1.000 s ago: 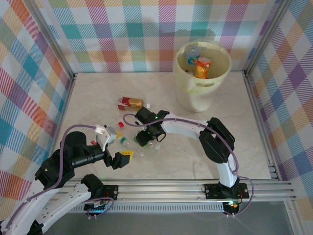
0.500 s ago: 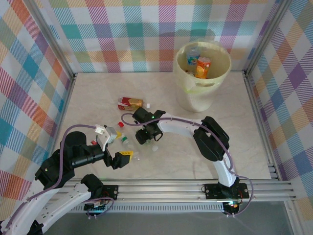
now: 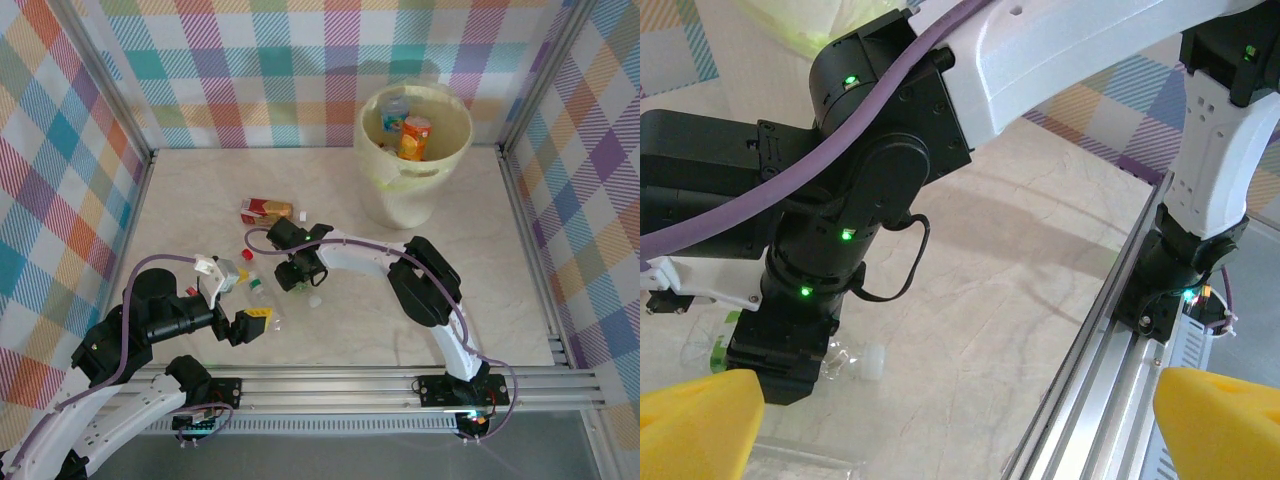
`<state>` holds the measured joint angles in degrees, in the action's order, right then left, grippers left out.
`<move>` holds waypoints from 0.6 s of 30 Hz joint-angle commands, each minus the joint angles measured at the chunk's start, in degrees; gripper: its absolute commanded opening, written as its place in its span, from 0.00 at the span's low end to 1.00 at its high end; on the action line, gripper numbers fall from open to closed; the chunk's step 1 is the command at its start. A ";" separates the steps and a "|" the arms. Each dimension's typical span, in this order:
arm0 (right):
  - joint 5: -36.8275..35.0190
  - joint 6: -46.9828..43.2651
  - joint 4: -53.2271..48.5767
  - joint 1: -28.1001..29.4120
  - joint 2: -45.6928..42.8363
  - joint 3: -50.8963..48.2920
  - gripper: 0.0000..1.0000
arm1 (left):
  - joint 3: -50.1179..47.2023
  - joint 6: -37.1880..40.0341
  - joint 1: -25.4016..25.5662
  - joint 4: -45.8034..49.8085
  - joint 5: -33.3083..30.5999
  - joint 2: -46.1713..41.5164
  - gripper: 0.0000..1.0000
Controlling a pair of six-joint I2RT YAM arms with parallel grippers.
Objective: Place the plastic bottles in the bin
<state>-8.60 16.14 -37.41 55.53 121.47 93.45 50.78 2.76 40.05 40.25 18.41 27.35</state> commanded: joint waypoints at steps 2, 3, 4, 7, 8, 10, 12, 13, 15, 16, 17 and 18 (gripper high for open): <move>-0.63 1.12 -1.18 0.22 1.30 2.00 0.70 | -0.42 -0.36 0.46 -1.31 0.33 0.17 1.00; -0.70 1.22 -1.17 0.28 1.30 2.00 0.70 | -0.42 -0.39 0.46 -1.31 0.31 0.19 1.00; -0.83 1.32 -1.18 0.28 1.20 2.00 0.68 | -0.42 -0.39 0.46 -1.31 0.26 0.17 1.00; -0.92 1.67 -0.44 0.24 0.43 1.59 0.60 | -0.40 -0.35 0.46 -1.31 0.11 0.08 1.00; -0.89 1.82 -0.37 0.17 0.08 1.56 0.58 | -0.35 -0.38 0.46 -1.24 0.13 0.07 1.00; -0.94 2.12 0.06 -0.07 -0.86 1.11 0.56 | -0.38 -0.38 0.46 -1.23 0.10 0.13 1.00; -0.83 2.31 0.95 -0.46 -2.47 0.22 0.55 | -0.42 -0.34 0.46 -1.22 0.05 0.06 1.00; -0.72 2.53 1.38 -0.67 -3.31 -0.29 0.55 | -0.34 -0.37 0.45 -1.22 0.04 -0.01 1.00; -0.05 2.56 2.72 -1.33 -5.50 -1.54 0.54 | -0.35 -0.39 0.46 -1.23 0.04 -0.02 1.00; 0.05 2.49 3.00 -1.59 -6.36 -1.81 0.54 | -0.39 -0.34 0.46 -1.22 0.09 -0.06 1.00; 0.12 2.34 3.22 -1.93 -7.32 -1.94 0.54 | -0.40 -0.33 0.46 -1.23 0.08 -0.10 1.00; 0.22 2.18 3.26 -2.30 -8.30 -2.12 0.54 | -0.36 -0.39 0.46 -1.23 0.04 -0.09 1.00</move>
<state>-8.75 17.61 -35.94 54.46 118.26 91.85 50.78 2.76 40.05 40.27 18.41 27.35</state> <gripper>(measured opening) 0.542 0.997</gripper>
